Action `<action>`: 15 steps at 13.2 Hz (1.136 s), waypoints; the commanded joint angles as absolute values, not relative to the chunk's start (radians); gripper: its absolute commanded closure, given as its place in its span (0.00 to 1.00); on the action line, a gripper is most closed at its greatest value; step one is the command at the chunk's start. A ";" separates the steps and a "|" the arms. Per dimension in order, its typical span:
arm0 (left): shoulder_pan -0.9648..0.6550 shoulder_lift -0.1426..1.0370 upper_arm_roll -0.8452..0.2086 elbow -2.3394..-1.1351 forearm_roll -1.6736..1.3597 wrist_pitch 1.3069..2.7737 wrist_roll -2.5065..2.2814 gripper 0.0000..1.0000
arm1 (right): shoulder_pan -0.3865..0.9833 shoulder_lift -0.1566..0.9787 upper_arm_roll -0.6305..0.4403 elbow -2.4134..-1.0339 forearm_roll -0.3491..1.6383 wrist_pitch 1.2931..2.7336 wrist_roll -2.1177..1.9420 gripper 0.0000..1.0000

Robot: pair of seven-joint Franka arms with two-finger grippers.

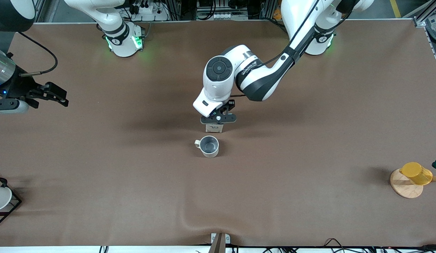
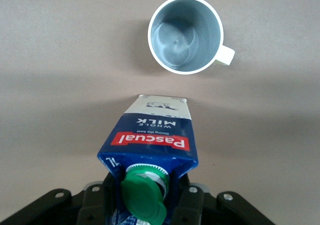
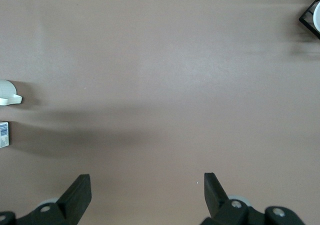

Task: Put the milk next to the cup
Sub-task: 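Lower the milk carton beside the mug with the left gripper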

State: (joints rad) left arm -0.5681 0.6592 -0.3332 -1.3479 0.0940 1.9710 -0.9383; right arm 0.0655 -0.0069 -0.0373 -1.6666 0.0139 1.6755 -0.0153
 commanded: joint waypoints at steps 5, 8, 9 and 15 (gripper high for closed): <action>-0.584 0.684 -0.322 -1.316 0.118 1.977 -0.939 0.52 | 0.032 -0.029 -0.048 -1.671 0.011 1.661 -0.110 0.00; -0.584 0.684 -0.322 -1.318 0.118 1.983 -0.939 0.49 | 0.026 -0.031 -0.049 -1.658 0.011 1.637 -0.118 0.00; -0.584 0.684 -0.322 -1.318 0.118 1.983 -0.937 0.48 | 0.025 -0.031 -0.049 -1.648 0.011 1.626 -0.118 0.00; -0.586 0.693 -0.322 -1.318 0.118 1.985 -0.934 0.40 | 0.017 -0.028 -0.048 -1.631 0.011 1.608 -0.118 0.00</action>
